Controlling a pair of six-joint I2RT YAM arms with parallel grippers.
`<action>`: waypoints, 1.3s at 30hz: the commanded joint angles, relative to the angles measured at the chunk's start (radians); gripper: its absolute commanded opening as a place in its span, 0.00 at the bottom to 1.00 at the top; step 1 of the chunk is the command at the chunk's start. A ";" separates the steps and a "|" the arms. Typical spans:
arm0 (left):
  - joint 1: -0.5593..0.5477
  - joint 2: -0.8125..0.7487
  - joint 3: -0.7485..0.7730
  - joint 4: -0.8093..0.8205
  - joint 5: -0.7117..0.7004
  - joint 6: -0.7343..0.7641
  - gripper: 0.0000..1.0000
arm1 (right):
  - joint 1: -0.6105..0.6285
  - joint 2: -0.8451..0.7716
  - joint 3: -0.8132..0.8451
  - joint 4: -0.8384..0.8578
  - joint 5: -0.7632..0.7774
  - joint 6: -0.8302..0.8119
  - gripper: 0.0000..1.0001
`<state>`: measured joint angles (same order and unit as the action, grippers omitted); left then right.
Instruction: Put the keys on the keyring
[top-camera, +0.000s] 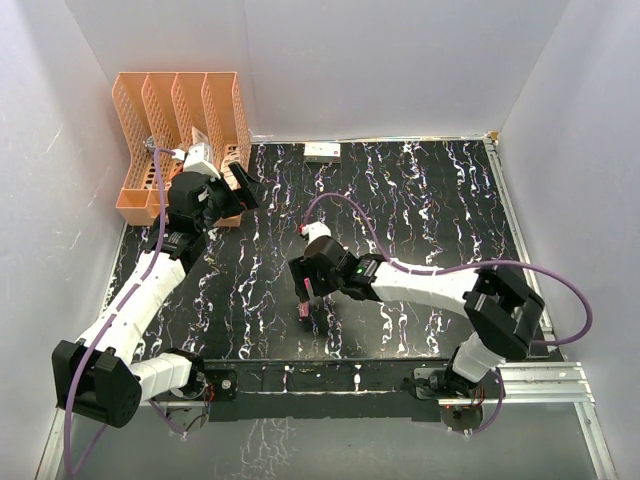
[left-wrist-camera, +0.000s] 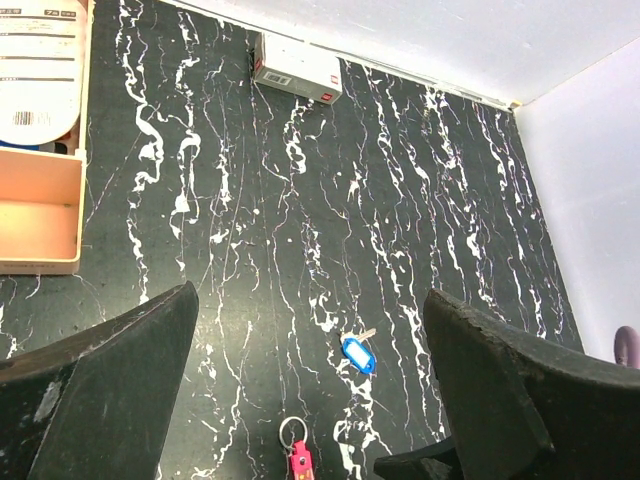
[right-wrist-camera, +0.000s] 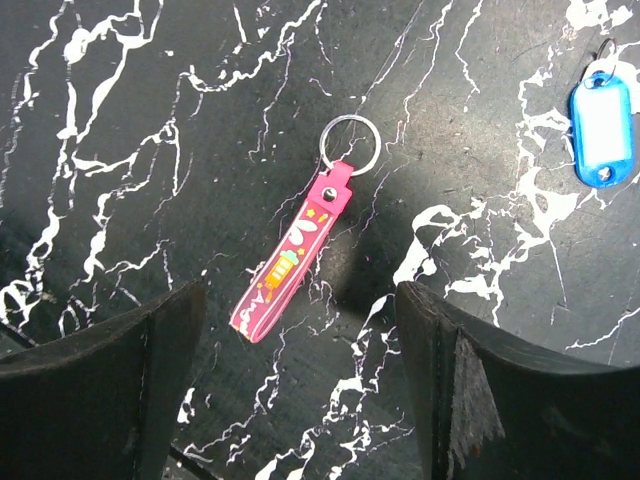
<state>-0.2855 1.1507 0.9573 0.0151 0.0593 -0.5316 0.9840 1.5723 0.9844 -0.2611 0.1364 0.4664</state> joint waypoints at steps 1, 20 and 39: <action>-0.003 -0.007 0.022 0.001 -0.002 0.015 0.93 | 0.021 0.061 0.046 0.024 0.068 0.029 0.74; -0.001 -0.042 0.015 -0.034 -0.064 0.051 0.95 | 0.097 0.257 0.129 0.011 0.177 0.060 0.58; -0.002 -0.053 -0.002 -0.016 -0.035 0.055 0.95 | 0.127 0.165 0.104 -0.017 0.360 0.005 0.14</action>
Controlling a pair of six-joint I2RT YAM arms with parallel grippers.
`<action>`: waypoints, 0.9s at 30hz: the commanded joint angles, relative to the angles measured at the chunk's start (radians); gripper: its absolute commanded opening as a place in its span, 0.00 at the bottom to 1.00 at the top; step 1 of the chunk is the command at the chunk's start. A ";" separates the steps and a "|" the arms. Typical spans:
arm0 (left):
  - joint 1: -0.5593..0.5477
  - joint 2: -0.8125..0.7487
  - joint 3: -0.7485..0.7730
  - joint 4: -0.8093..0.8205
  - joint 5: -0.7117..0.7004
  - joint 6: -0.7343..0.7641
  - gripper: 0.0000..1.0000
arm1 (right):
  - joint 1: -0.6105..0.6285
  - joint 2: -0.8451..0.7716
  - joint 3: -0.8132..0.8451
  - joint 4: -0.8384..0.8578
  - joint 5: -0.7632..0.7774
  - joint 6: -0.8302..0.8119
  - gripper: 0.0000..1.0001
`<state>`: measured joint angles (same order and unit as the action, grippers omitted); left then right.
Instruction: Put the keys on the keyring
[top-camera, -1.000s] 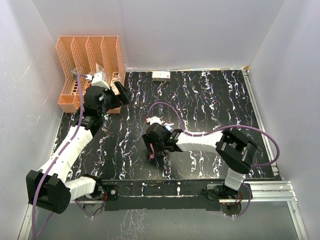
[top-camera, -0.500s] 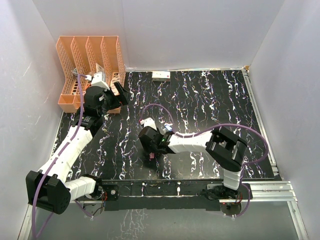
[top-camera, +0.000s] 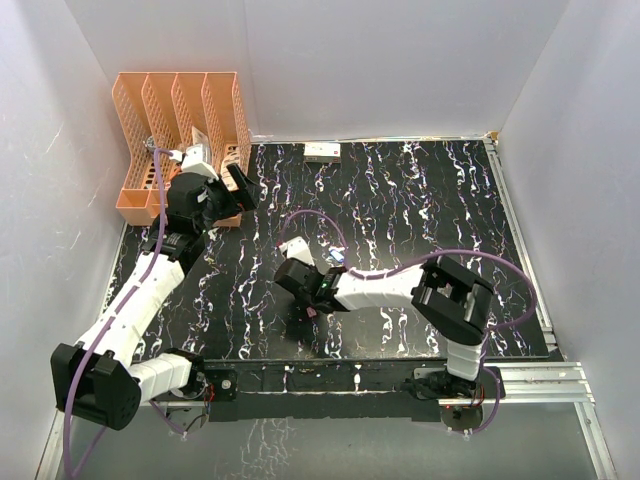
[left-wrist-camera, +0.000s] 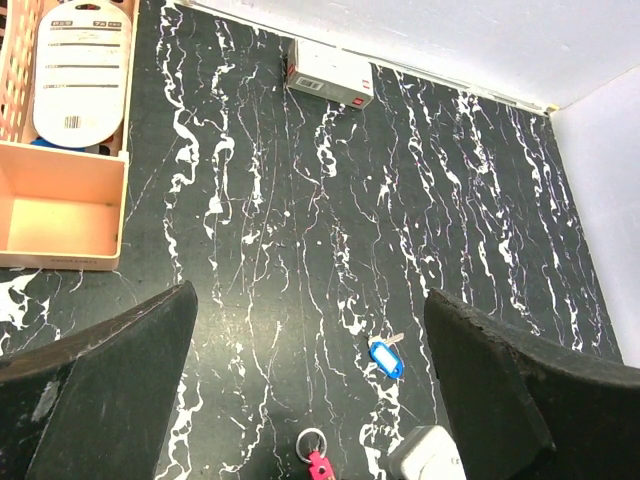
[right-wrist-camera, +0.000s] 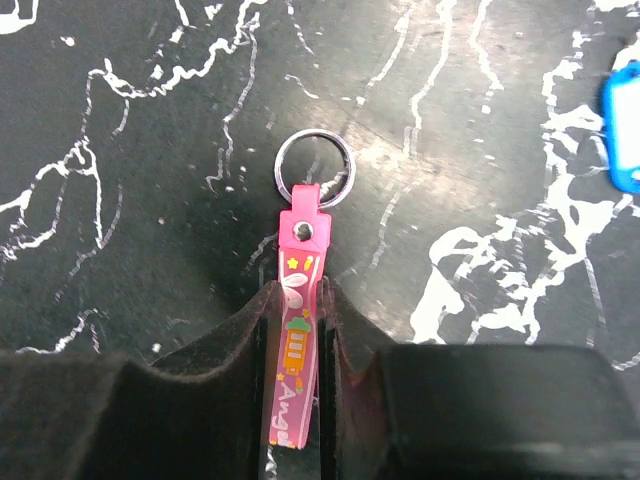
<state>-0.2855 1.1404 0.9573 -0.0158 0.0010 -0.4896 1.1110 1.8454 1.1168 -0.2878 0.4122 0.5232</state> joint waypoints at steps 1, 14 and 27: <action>-0.002 -0.043 -0.004 0.022 0.033 0.011 0.95 | 0.000 -0.161 -0.045 0.037 0.081 -0.076 0.14; -0.002 0.026 0.032 0.097 0.246 -0.033 0.93 | -0.006 -0.536 -0.198 0.211 0.018 -0.227 0.12; -0.003 -0.087 -0.075 0.098 0.285 -0.068 0.90 | -0.010 -0.328 -0.176 0.108 -0.108 -0.140 0.43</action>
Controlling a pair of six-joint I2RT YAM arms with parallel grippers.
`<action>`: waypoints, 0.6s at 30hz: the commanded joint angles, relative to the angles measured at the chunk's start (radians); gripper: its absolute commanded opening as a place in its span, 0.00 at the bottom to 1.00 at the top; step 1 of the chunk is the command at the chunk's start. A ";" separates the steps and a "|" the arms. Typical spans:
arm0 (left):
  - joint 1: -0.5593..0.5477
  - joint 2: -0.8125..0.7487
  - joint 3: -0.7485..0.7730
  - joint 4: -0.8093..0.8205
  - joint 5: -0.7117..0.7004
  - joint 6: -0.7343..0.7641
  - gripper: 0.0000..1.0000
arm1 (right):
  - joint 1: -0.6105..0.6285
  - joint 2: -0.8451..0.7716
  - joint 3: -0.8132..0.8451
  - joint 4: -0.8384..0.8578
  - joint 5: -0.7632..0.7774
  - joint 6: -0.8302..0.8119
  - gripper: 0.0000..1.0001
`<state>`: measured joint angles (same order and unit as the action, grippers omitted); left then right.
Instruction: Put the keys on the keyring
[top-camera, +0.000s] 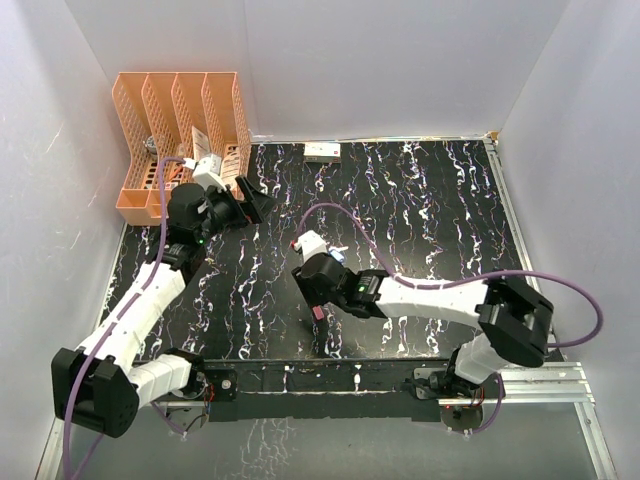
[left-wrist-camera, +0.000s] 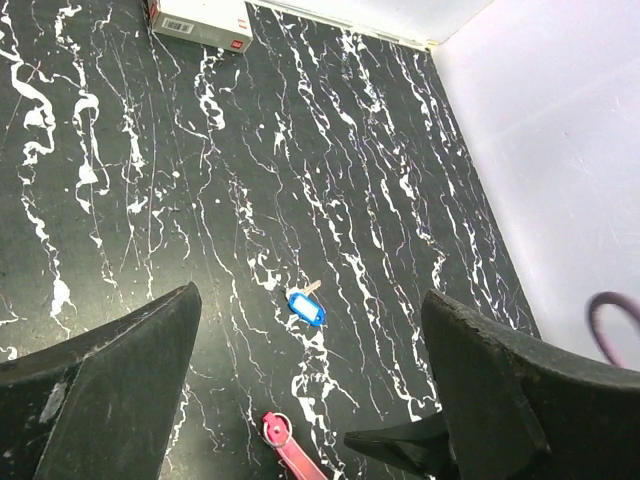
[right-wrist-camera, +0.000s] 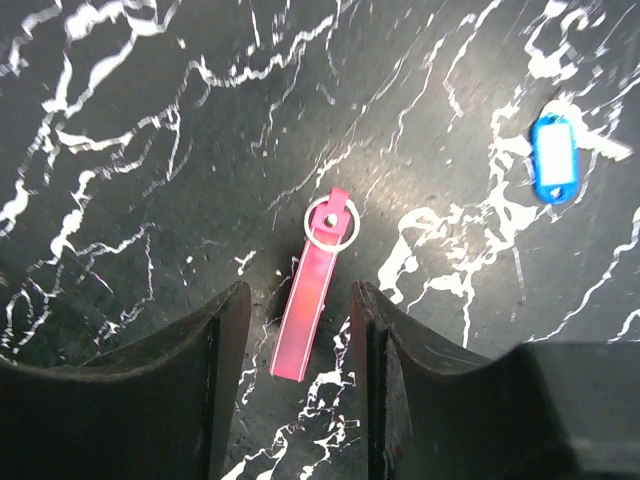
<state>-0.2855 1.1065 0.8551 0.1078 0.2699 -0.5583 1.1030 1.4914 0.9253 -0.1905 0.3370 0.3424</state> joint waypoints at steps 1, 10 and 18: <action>-0.003 -0.060 0.033 -0.037 0.015 0.003 0.90 | -0.003 0.042 0.017 0.013 -0.033 0.046 0.44; -0.003 -0.092 0.028 -0.054 0.003 0.003 0.91 | -0.002 0.142 0.039 -0.027 -0.047 0.070 0.44; -0.003 -0.092 0.027 -0.048 0.009 -0.001 0.91 | -0.002 0.149 0.018 -0.032 -0.057 0.089 0.44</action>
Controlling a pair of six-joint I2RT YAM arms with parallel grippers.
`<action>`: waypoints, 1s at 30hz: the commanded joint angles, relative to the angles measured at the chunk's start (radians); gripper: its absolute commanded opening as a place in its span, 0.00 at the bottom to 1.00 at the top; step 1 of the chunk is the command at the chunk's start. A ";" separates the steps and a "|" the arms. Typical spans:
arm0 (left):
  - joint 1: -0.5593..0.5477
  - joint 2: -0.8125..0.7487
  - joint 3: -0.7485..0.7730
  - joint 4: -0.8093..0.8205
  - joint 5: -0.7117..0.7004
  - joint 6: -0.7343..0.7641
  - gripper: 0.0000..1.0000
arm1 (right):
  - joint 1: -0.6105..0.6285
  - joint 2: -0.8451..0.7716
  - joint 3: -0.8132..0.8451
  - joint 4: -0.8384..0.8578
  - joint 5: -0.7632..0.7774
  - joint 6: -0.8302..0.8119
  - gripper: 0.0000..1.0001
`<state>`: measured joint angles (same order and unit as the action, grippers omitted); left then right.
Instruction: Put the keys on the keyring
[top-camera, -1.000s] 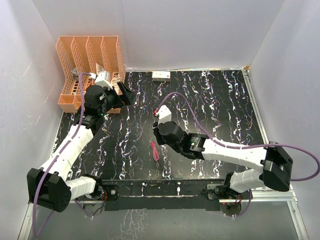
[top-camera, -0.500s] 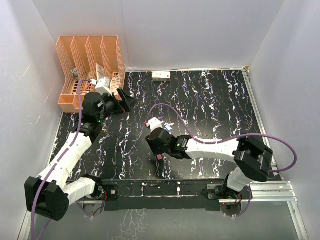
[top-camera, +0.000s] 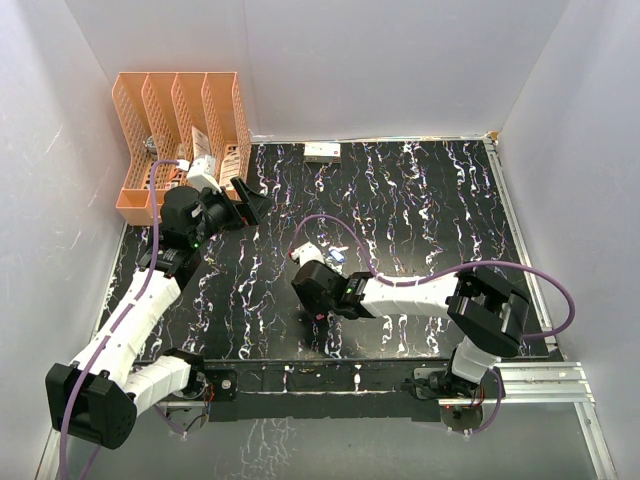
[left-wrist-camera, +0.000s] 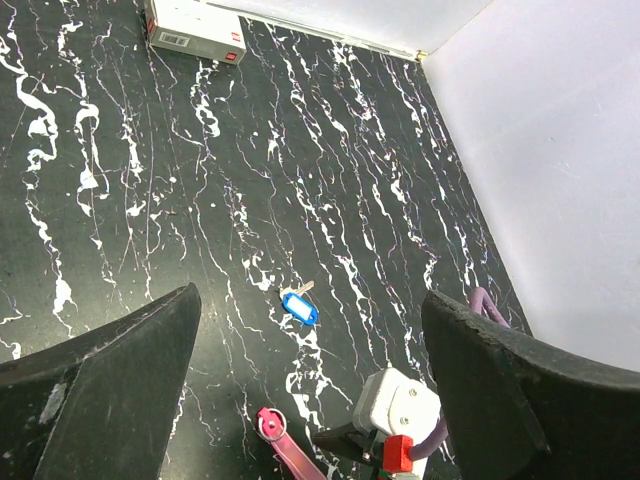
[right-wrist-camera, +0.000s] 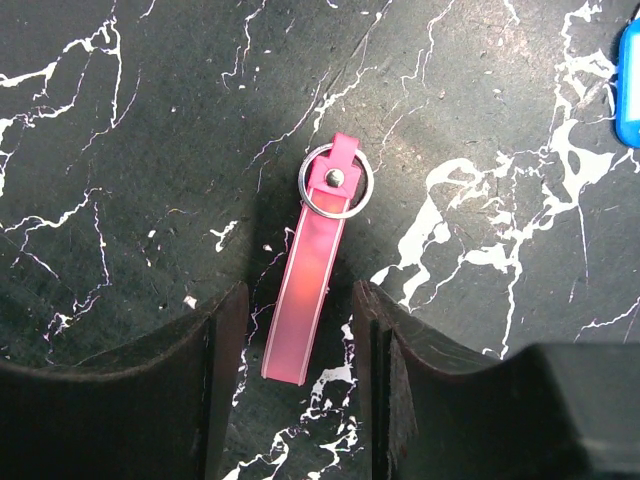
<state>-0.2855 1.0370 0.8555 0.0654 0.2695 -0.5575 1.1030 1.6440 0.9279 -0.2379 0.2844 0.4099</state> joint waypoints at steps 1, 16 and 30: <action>-0.004 -0.023 0.023 -0.002 0.010 -0.002 0.91 | -0.002 -0.002 0.013 0.017 -0.005 0.022 0.44; -0.003 -0.032 0.019 -0.015 0.001 0.007 0.91 | -0.002 0.034 -0.016 0.018 -0.019 0.048 0.40; -0.003 -0.042 0.007 -0.016 0.006 0.008 0.91 | -0.002 -0.026 -0.027 0.007 0.040 0.048 0.19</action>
<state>-0.2855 1.0302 0.8555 0.0505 0.2684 -0.5556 1.1030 1.6802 0.9123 -0.2356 0.2760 0.4503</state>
